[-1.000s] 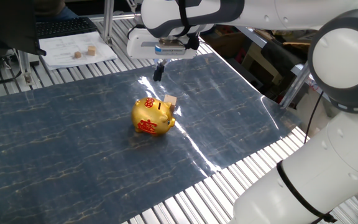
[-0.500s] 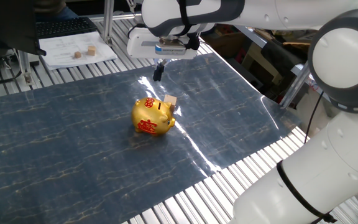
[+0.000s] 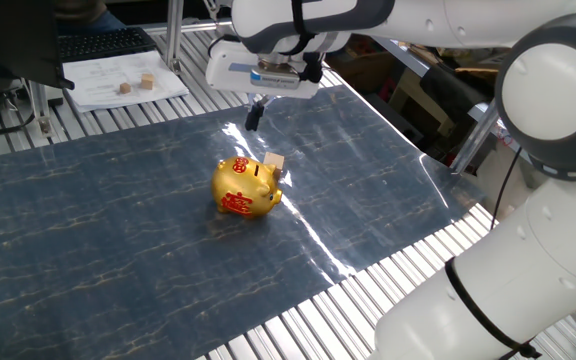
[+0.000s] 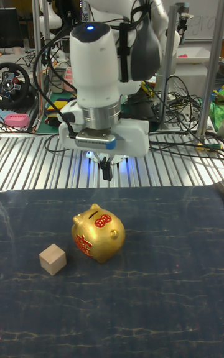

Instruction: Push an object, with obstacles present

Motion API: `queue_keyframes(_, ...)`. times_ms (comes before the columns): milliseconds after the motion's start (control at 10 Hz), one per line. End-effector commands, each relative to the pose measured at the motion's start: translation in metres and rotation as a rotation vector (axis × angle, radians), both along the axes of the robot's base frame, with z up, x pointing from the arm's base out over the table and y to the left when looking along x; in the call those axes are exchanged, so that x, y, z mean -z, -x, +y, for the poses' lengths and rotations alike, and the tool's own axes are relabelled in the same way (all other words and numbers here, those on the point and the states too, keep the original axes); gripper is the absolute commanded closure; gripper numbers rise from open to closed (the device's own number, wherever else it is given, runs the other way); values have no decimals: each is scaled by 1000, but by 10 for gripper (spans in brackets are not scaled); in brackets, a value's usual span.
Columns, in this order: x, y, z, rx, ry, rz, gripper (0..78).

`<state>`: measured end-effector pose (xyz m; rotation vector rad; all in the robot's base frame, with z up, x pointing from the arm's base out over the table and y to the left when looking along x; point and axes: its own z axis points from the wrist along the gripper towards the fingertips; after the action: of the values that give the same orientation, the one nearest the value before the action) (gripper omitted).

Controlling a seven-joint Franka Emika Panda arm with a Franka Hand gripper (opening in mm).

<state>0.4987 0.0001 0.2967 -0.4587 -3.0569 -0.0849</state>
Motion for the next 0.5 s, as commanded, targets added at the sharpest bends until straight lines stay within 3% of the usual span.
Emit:
queue_keyframes(100, -2, -1, 0, 105, -10, -33, 776)
queue_keyframes(300, -2, -1, 0, 185, -8, -6, 776)
queue_keyframes(500, -2, -1, 0, 206, -6, 15, 776)
